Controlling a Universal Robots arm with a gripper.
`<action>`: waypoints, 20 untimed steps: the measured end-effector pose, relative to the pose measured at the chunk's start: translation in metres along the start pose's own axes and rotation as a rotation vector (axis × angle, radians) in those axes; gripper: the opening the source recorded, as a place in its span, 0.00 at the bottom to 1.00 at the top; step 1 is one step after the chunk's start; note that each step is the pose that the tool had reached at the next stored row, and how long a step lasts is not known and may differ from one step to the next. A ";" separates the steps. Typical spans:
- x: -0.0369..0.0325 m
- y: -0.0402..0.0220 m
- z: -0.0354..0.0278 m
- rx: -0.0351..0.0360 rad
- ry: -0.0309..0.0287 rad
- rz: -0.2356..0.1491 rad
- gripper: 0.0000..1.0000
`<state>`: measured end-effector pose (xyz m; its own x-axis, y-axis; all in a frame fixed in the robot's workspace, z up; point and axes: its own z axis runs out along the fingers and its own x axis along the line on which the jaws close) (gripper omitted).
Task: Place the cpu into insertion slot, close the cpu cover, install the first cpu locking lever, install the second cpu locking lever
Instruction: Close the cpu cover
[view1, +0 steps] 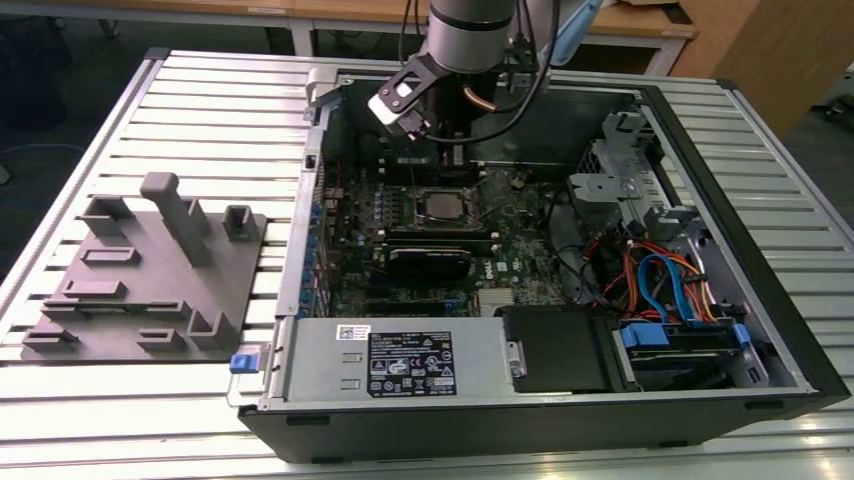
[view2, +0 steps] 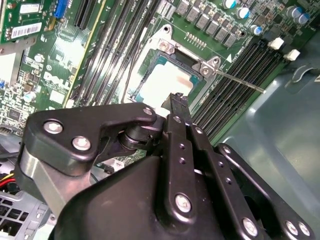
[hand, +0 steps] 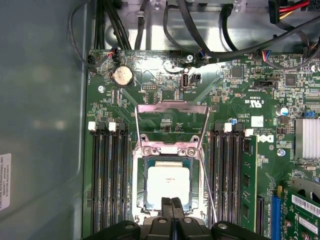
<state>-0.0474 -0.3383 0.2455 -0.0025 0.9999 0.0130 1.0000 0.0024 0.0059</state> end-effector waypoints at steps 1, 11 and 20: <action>0.0000 0.0009 0.0000 0.0000 0.0001 0.000 0.10; 0.0000 0.0021 -0.0032 0.0000 -0.0001 0.000 0.10; 0.0000 0.0022 -0.0060 -0.0001 -0.0001 0.000 0.10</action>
<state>-0.0452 -0.3383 0.2515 -0.0024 0.9999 0.0129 1.0000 0.0023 0.0060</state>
